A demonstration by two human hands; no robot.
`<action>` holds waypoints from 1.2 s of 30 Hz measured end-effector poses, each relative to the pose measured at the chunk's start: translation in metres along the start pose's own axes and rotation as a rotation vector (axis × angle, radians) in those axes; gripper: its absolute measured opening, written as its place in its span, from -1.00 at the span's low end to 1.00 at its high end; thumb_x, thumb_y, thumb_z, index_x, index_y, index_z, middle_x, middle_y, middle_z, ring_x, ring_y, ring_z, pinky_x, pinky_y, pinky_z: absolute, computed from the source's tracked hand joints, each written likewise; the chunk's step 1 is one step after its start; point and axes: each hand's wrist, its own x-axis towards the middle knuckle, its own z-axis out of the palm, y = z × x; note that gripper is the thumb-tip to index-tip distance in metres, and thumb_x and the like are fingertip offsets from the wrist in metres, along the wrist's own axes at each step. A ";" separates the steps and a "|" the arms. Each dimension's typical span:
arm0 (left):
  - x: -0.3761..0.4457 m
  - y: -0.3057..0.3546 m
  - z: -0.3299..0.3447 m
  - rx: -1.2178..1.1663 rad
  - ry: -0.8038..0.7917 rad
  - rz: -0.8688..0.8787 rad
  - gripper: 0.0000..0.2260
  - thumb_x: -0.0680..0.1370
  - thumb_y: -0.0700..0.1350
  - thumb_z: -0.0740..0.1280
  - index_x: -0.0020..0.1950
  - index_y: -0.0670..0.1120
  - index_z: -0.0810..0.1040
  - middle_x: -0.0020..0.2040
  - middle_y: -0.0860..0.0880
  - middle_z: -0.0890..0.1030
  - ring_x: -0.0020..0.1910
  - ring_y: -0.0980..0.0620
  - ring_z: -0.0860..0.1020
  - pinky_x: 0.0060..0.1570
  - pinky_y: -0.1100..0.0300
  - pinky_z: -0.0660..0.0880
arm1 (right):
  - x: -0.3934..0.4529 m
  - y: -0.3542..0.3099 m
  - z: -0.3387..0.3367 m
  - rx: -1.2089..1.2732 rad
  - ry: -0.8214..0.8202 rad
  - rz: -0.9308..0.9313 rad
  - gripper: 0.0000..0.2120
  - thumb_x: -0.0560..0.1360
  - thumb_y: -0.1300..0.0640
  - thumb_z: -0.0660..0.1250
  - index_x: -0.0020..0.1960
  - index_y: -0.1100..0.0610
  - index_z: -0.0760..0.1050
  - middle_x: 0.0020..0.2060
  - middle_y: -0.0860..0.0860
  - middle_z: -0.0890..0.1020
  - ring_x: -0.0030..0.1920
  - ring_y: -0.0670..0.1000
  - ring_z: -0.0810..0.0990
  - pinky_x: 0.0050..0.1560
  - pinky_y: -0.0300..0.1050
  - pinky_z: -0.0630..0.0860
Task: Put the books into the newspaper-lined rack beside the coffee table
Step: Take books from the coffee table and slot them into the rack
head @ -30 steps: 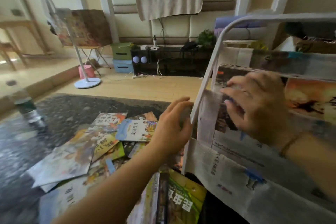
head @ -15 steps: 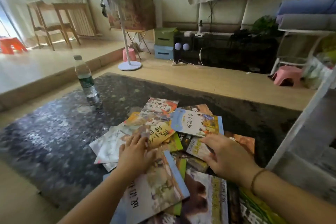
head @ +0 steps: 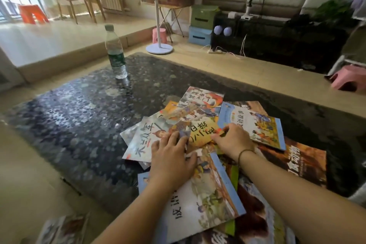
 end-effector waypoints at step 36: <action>-0.078 0.219 -0.109 -0.870 -0.752 0.404 -0.78 0.61 -0.01 0.30 -0.02 -0.12 0.64 -0.04 -0.08 0.68 -0.04 -0.05 0.65 -0.02 0.04 0.57 | -0.216 0.191 -0.256 0.357 -0.031 -0.159 -0.75 0.55 0.07 0.34 0.19 -0.12 0.41 -0.08 -0.06 0.66 -0.05 -0.10 0.63 -0.06 -0.19 0.59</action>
